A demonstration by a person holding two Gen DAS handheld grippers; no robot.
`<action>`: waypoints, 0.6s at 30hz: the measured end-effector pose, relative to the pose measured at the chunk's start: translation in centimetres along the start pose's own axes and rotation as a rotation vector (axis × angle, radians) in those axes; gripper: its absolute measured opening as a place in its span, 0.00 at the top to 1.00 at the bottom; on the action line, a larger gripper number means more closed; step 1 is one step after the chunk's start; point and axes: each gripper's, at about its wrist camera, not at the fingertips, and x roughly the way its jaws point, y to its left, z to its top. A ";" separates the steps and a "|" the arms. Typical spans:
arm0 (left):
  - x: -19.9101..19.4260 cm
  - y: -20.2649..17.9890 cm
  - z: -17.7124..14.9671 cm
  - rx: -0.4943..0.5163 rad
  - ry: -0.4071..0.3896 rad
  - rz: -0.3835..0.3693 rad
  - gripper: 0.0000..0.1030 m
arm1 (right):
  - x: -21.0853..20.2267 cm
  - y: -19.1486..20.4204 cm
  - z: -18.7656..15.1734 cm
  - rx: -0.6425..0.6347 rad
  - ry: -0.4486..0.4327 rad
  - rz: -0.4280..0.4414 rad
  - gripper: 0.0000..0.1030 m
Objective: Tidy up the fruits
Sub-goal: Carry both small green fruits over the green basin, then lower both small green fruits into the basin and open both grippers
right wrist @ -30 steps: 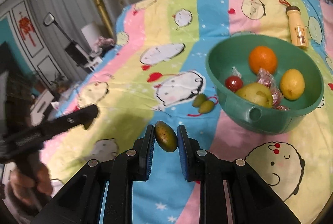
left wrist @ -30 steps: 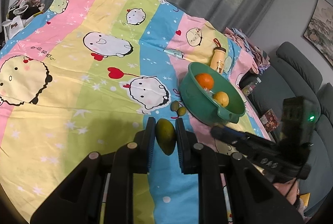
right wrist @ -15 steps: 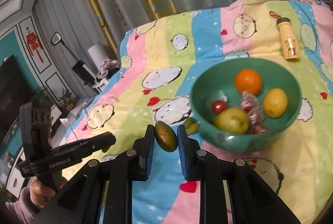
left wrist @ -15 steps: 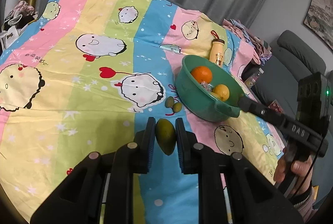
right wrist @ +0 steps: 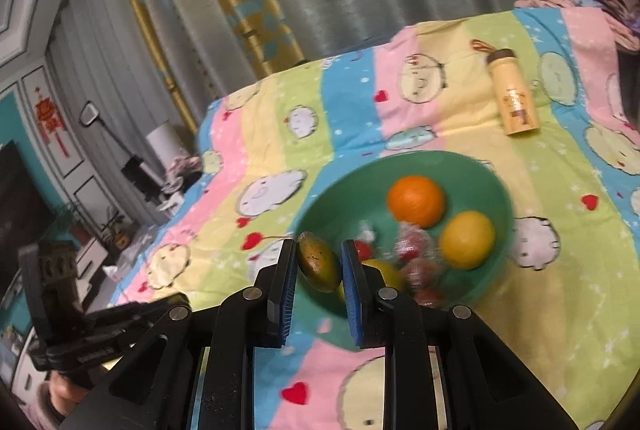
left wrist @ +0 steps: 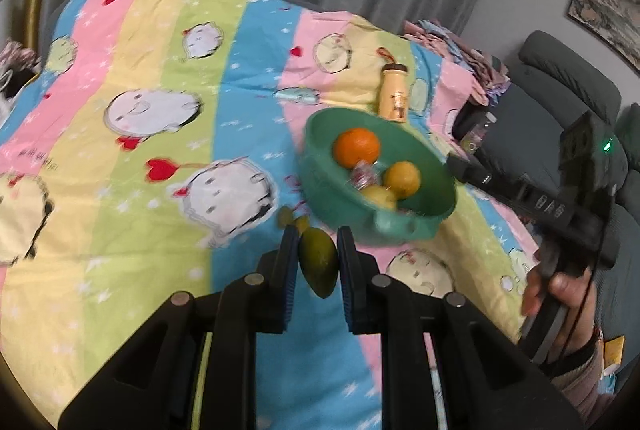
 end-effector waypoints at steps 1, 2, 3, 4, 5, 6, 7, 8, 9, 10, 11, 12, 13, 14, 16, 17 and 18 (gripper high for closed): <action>0.6 -0.8 0.7 0.015 0.001 -0.011 0.82 | 0.1 -0.6 0.0 0.009 0.004 -0.012 0.77; 1.1 -1.3 1.2 0.026 0.002 -0.018 0.82 | 0.2 -1.1 0.1 0.022 0.008 -0.016 0.77; 1.9 -2.1 2.0 0.037 0.004 -0.026 0.82 | 0.3 -1.6 0.2 0.032 0.012 -0.023 0.77; 2.5 -2.6 2.7 0.041 0.009 -0.036 0.82 | 0.4 -1.9 0.3 0.034 0.014 -0.037 0.77; 3.1 -2.9 3.2 0.038 0.014 -0.045 0.82 | 0.4 -2.1 0.3 0.028 0.015 -0.052 0.77; 3.8 -3.2 3.8 0.035 0.021 -0.052 0.82 | 0.5 -2.2 0.4 0.023 0.016 -0.061 0.77; 4.7 -3.6 4.4 0.033 0.033 -0.057 0.82 | 0.7 -2.3 0.5 0.017 0.016 -0.066 0.77; 5.4 -3.8 4.8 0.033 0.043 -0.058 0.82 | 0.8 -2.2 0.5 0.013 0.018 -0.068 0.77; 6.0 -4.2 5.3 0.037 0.055 -0.053 0.82 | 1.1 -2.2 0.6 0.008 0.019 -0.071 0.77; 6.7 -4.4 5.6 0.045 0.066 -0.047 0.82 | 1.3 -2.2 0.7 0.004 0.021 -0.076 0.77; 7.6 -4.7 6.0 0.056 0.079 -0.031 0.82 | 1.6 -2.2 0.7 -0.003 0.025 -0.084 0.77; 8.1 -4.9 6.3 0.067 0.090 -0.022 0.82 | 1.8 -2.2 0.7 -0.009 0.029 -0.091 0.77; 8.7 -5.0 6.5 0.077 0.102 -0.012 0.82 | 2.1 -2.2 0.6 -0.016 0.036 -0.102 0.77; 9.4 -5.1 6.7 0.090 0.118 0.009 0.82 | 2.4 -2.2 0.5 -0.021 0.045 -0.111 0.77; 10.4 -5.2 6.7 0.102 0.142 0.027 0.82 | 2.8 -2.4 0.3 -0.024 0.061 -0.120 0.77; 10.9 -5.3 6.8 0.107 0.154 0.040 0.82 | 3.0 -2.5 0.2 -0.024 0.067 -0.127 0.77; 11.3 -5.4 6.8 0.113 0.166 0.048 0.82 | 3.1 -2.5 0.2 -0.025 0.072 -0.132 0.77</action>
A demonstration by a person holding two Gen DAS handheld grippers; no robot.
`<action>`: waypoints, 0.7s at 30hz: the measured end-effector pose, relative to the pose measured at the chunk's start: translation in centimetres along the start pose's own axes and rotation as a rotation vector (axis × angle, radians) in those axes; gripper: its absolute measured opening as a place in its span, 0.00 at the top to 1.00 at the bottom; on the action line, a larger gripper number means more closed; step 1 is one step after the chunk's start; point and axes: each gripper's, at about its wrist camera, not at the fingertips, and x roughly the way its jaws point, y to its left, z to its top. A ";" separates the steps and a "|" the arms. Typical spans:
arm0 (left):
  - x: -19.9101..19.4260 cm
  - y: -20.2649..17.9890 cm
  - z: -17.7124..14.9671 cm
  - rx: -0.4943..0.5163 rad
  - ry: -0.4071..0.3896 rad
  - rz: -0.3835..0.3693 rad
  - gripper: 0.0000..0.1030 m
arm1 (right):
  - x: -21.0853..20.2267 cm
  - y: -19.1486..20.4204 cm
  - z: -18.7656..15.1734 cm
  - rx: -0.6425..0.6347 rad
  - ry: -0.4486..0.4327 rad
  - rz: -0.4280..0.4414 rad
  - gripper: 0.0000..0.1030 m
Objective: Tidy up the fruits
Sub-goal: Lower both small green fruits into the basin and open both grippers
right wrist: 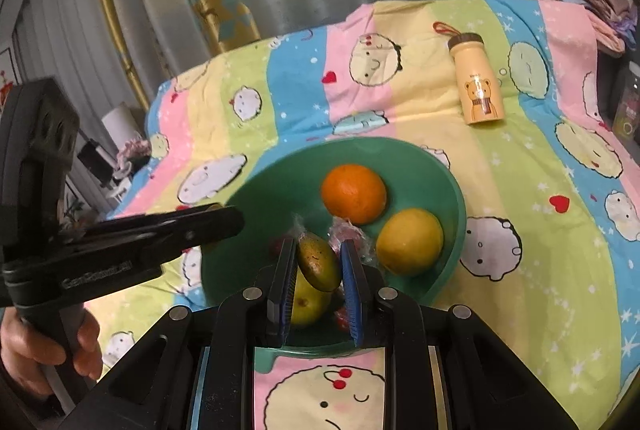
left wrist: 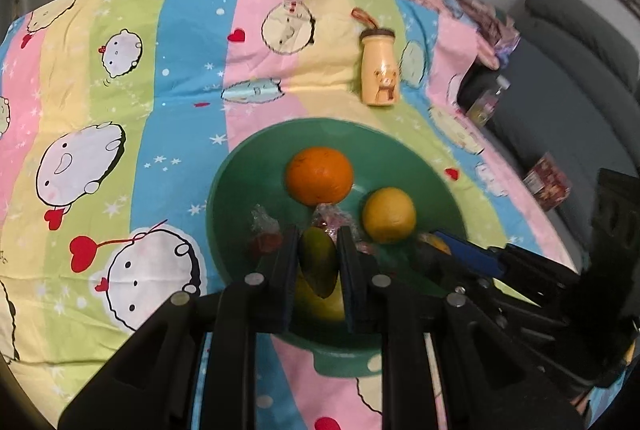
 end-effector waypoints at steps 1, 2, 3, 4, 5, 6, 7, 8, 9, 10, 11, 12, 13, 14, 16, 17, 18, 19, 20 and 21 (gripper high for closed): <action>0.4 -0.1 0.0 0.006 0.009 0.010 0.82 | 0.1 -0.1 0.0 -0.001 0.005 -0.004 0.77; 0.6 -0.3 0.0 0.017 0.015 0.024 0.82 | 0.1 -0.1 -0.1 -0.004 0.006 -0.008 0.77; 0.8 -0.5 -0.1 0.032 0.019 0.038 0.82 | 0.1 -0.1 -0.1 -0.005 0.007 -0.011 0.77; 0.9 -0.8 -0.3 0.050 0.020 0.052 0.82 | 0.2 -0.2 -0.1 -0.003 0.009 -0.012 0.77; 1.0 -1.0 -0.4 0.066 0.020 0.067 0.82 | 0.2 -0.2 -0.2 -0.002 0.010 -0.011 0.77; 1.1 -1.1 -0.5 0.074 0.022 0.077 0.82 | 0.3 -0.2 -0.2 -0.004 0.014 -0.014 0.77; 1.3 -1.2 -0.6 0.082 0.026 0.086 0.82 | 0.3 -0.2 -0.3 -0.005 0.018 -0.019 0.77; 1.5 -1.2 -0.7 0.085 0.030 0.091 0.82 | 0.4 -0.2 -0.3 -0.007 0.021 -0.025 0.77; 1.7 -1.1 -0.8 0.088 0.035 0.099 0.82 | 0.4 -0.2 -0.3 -0.008 0.024 -0.029 0.77; 1.8 -1.1 -0.8 0.091 0.039 0.106 0.82 | 0.5 -0.1 -0.4 -0.010 0.026 -0.033 0.77; 2.0 -1.1 -0.9 0.093 0.043 0.110 0.82 | 0.5 -0.1 -0.4 -0.013 0.026 -0.037 0.77; 2.1 -1.1 -1.0 0.094 0.046 0.114 0.82 | 0.5 -0.1 -0.4 -0.014 0.026 -0.041 0.77; 2.2 -1.1 -1.0 0.096 0.048 0.117 0.82 | 0.5 -0.1 -0.4 -0.016 0.027 -0.043 0.77; 2.3 -1.1 -1.0 0.098 0.052 0.122 0.82 | 0.5 -0.1 -0.4 -0.017 0.028 -0.043 0.77; 2.5 -1.1 -1.1 0.098 0.055 0.130 0.82 | 0.5 -0.1 -0.4 -0.013 0.028 -0.043 0.77; 2.5 -1.1 -1.1 0.100 0.057 0.133 0.82 | 0.5 -0.1 -0.4 -0.014 0.031 -0.043 0.77; 2.6 -1.0 -1.1 0.101 0.059 0.137 0.82 | 0.5 -0.1 -0.5 -0.015 0.034 -0.045 0.77; 2.6 -1.0 -1.1 0.100 0.061 0.136 0.82 | 0.5 -0.1 -0.5 -0.016 0.033 -0.048 0.77; 2.7 -0.9 -1.2 0.097 0.063 0.134 0.82 | 0.5 -0.1 -0.6 -0.015 0.035 -0.050 0.77; 2.7 -1.0 -1.2 0.096 0.064 0.136 0.82 | 0.6 -0.1 -0.6 -0.014 0.038 -0.050 0.77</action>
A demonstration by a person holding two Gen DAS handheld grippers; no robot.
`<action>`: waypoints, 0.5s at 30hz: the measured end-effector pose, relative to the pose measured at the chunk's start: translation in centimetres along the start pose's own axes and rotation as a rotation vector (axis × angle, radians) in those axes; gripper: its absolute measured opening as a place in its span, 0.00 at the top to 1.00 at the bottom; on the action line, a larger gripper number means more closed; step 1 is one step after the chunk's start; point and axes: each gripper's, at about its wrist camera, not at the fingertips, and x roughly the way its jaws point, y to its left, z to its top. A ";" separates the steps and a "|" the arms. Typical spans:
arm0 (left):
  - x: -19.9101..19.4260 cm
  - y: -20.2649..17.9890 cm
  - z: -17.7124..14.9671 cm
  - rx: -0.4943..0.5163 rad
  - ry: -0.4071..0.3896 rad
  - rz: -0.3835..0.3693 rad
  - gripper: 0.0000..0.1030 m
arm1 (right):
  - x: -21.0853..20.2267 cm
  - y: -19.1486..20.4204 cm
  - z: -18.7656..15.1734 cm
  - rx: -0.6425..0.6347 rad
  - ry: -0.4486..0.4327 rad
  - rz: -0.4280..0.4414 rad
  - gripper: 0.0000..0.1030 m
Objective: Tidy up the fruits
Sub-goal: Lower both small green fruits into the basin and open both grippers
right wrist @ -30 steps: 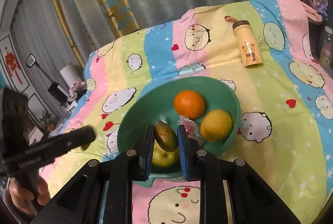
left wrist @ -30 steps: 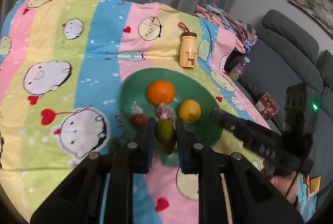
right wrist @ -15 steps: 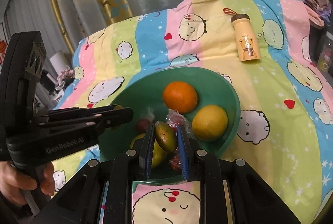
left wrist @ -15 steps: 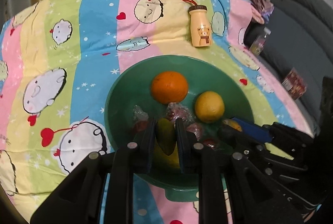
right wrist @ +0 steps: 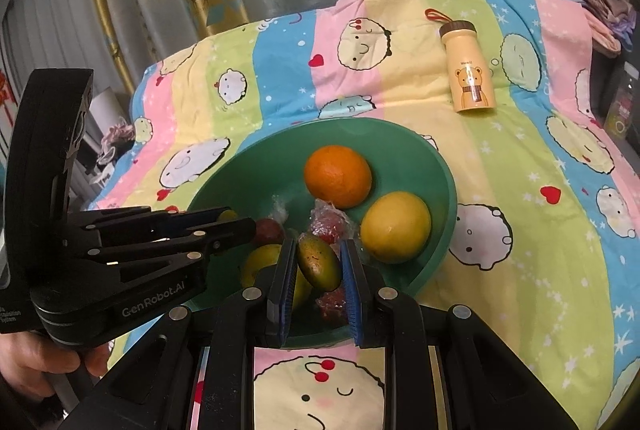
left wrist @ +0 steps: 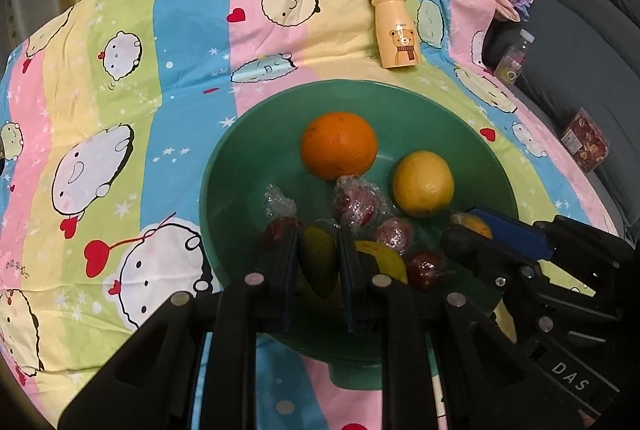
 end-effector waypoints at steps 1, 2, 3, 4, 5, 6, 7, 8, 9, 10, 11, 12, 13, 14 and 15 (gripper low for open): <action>0.1 0.1 0.0 -0.001 0.002 0.004 0.82 | 0.0 0.0 0.0 0.002 0.000 -0.001 0.77; 0.1 0.1 -0.1 -0.004 0.005 0.005 0.82 | -0.1 0.0 0.0 0.005 -0.002 -0.002 0.77; 0.2 0.1 -0.2 -0.006 0.009 0.005 0.82 | -0.1 0.0 0.0 0.006 0.000 0.001 0.77; 0.2 0.1 -0.2 -0.006 0.012 0.008 0.82 | 0.1 0.0 0.0 0.003 0.003 0.004 0.77; 0.2 0.1 -0.3 -0.005 0.011 0.012 0.82 | 0.0 0.0 0.0 0.000 0.001 0.001 0.77; 0.2 0.0 -0.4 -0.003 0.008 0.017 0.82 | 0.0 0.0 0.0 0.001 0.000 0.000 0.77; 0.1 0.0 -0.4 -0.003 0.007 0.017 0.82 | 0.0 0.0 -0.1 0.002 -0.002 0.001 0.77; 0.1 0.0 -0.4 -0.004 0.006 0.017 0.82 | 0.0 0.0 -0.1 0.002 -0.002 0.003 0.77; 0.1 0.0 -0.4 -0.005 0.006 0.018 0.82 | 0.0 0.0 -0.1 0.003 -0.003 0.003 0.77; 0.1 0.0 -0.4 -0.004 0.005 0.022 0.82 | 0.0 0.0 -0.1 0.003 -0.004 0.000 0.77; 0.1 0.0 -0.4 -0.004 0.004 0.024 0.82 | 0.0 0.0 -0.1 0.003 -0.004 -0.002 0.77; 0.1 0.0 -0.4 -0.006 0.004 0.023 0.82 | 0.0 0.0 -0.1 0.004 -0.005 -0.002 0.77; 0.1 0.1 -0.4 -0.009 0.003 0.020 0.82 | 0.0 0.0 -0.1 0.005 -0.007 -0.002 0.77; 0.1 0.1 -0.4 -0.012 0.002 0.020 0.82 | 0.0 0.0 -0.1 0.007 -0.010 -0.004 0.77; 0.0 0.1 -0.4 -0.014 0.000 0.020 0.80 | -0.1 0.0 -0.1 0.009 -0.012 -0.004 0.77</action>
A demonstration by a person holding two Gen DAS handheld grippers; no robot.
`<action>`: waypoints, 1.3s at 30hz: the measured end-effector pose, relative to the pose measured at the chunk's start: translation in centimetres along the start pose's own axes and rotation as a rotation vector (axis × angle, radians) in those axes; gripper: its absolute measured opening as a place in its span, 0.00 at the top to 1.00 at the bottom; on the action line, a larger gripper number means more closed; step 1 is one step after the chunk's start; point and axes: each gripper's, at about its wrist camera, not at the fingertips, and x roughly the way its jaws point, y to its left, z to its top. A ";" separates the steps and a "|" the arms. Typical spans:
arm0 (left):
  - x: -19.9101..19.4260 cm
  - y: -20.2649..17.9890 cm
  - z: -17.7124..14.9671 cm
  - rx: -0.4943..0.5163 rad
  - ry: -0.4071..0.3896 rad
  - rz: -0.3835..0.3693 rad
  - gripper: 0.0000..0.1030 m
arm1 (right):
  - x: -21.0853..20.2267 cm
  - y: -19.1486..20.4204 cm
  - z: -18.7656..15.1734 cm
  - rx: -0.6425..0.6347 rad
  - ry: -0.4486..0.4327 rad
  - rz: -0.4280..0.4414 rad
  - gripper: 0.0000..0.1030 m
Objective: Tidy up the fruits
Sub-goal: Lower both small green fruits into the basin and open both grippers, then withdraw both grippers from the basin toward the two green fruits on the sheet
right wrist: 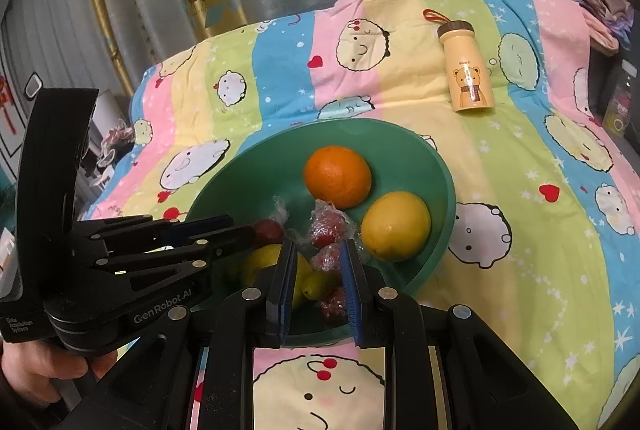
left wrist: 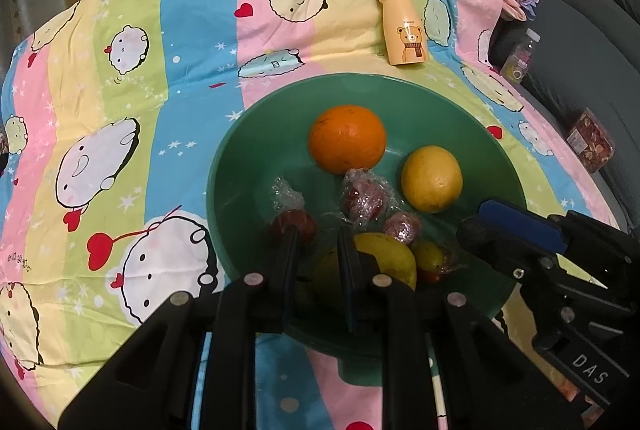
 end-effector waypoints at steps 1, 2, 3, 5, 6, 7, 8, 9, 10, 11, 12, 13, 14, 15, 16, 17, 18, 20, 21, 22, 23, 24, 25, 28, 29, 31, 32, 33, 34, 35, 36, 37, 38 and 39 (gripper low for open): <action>-0.1 0.0 0.0 0.000 -0.005 -0.003 0.78 | -0.1 0.0 0.0 0.003 -0.004 0.002 0.77; -0.2 0.0 0.0 0.001 -0.009 -0.003 0.73 | -0.2 0.0 0.0 0.006 -0.008 0.002 0.77; -0.3 -0.1 0.0 0.001 -0.014 0.000 0.65 | -0.3 -0.1 0.1 0.009 -0.010 0.005 0.77; -0.5 -0.2 0.0 0.000 -0.023 0.000 0.56 | -0.4 -0.1 0.1 0.012 -0.012 0.008 0.77; -0.7 -0.3 0.0 0.000 -0.027 0.000 0.54 | -0.4 -0.1 0.1 0.012 -0.012 0.007 0.77; -0.8 -0.3 0.1 0.002 -0.031 -0.001 0.53 | -0.5 -0.1 0.2 0.015 -0.014 0.007 0.77; -1.0 -0.4 0.1 0.003 -0.037 -0.001 0.49 | -0.5 -0.2 0.2 0.019 -0.015 0.007 0.75; -1.1 -0.6 0.1 0.003 -0.042 0.000 0.42 | -0.6 -0.2 0.2 0.024 -0.017 0.006 0.72; -1.3 -0.6 0.1 0.003 -0.049 0.002 0.39 | -0.7 -0.3 0.3 0.031 -0.021 0.005 0.67; -1.6 -0.7 0.1 0.003 -0.062 0.011 0.36 | -0.8 -0.4 0.3 0.039 -0.027 0.004 0.64; -1.7 -0.7 0.2 0.003 -0.068 0.016 0.32 | -1.1 -0.5 0.3 0.045 -0.033 0.003 0.62; -1.9 -0.7 0.2 0.001 -0.074 0.019 0.30 | -1.3 -0.6 0.4 0.049 -0.039 0.002 0.60; -2.1 -0.7 0.1 -0.004 -0.081 0.022 0.25 | -1.5 -0.8 0.4 0.055 -0.049 -0.001 0.57; -2.4 -0.6 0.1 -0.009 -0.089 0.025 0.21 | -1.9 -1.0 0.5 0.064 -0.063 -0.007 0.55; -2.6 -0.5 0.1 -0.011 -0.095 0.027 0.19 | -2.2 -1.1 0.5 0.072 -0.074 -0.013 0.51; -2.8 -0.5 0.0 -0.014 -0.103 0.032 0.17 | -2.4 -1.3 0.6 0.078 -0.082 -0.019 0.48; -3.1 -0.4 0.0 -0.015 -0.110 0.040 0.13 | -2.6 -1.5 0.6 0.084 -0.091 -0.027 0.47; -3.5 -0.3 0.0 -0.017 -0.122 0.053 0.08 | -3.1 -2.0 0.7 0.100 -0.106 -0.037 0.45; -3.8 -0.3 -0.1 -0.020 -0.128 0.059 0.05 | -3.3 -2.2 0.7 0.107 -0.109 -0.036 0.45; -4.1 -0.2 -0.2 -0.024 -0.136 0.066 0.03 | -3.5 -2.4 0.8 0.114 -0.112 -0.035 0.45; -4.3 -0.1 -0.2 -0.028 -0.141 0.069 0.02 | -3.6 -2.5 0.8 0.120 -0.116 -0.036 0.45; -4.6 -0.1 -0.3 -0.033 -0.146 0.069 0.01 | -3.8 -2.6 0.9 0.124 -0.119 -0.038 0.45; -4.8 0.0 -0.3 -0.039 -0.151 0.067 0.01 | -4.0 -2.6 0.9 0.128 -0.124 -0.039 0.44; -5.5 0.2 -0.5 -0.050 -0.161 0.069 0.00 | -4.6 -2.4 1.0 0.123 -0.132 -0.038 0.40; -5.7 0.2 -0.6 -0.052 -0.164 0.069 0.00 | -4.8 -2.3 1.0 0.119 -0.135 -0.040 0.32; -6.2 0.3 -0.8 -0.056 -0.170 0.070 0.00 | -5.3 -2.0 1.0 0.113 -0.152 -0.045 0.25; -6.4 0.4 -0.9 -0.056 -0.173 0.069 0.00 | -5.5 -1.8 1.0 0.111 -0.158 -0.043 0.25; -6.6 0.4 -1.0 -0.055 -0.174 0.071 0.00 | -5.7 -1.8 1.0 0.110 -0.161 -0.040 0.25; -6.7 0.4 -1.1 -0.056 -0.176 0.073 0.00 | -5.8 -1.7 1.0 0.109 -0.162 -0.036 0.25; -6.8 0.5 -1.2 -0.057 -0.176 0.072 0.00 | -5.9 -1.6 1.0 0.110 -0.164 -0.031 0.25; -7.0 0.7 -1.3 -0.059 -0.177 0.072 0.00 | -6.0 -1.6 1.0 0.111 -0.165 -0.029 0.25; -7.1 0.8 -1.4 -0.063 -0.177 0.074 0.00 | -6.1 -1.6 1.0 0.113 -0.165 -0.026 0.24; -7.2 0.9 -1.5 -0.068 -0.176 0.075 0.00 | -6.1 -1.6 1.0 0.118 -0.161 -0.018 0.24; -7.4 1.0 -1.7 -0.071 -0.176 0.076 0.00 | -6.1 -1.6 1.0 0.122 -0.159 -0.012 0.24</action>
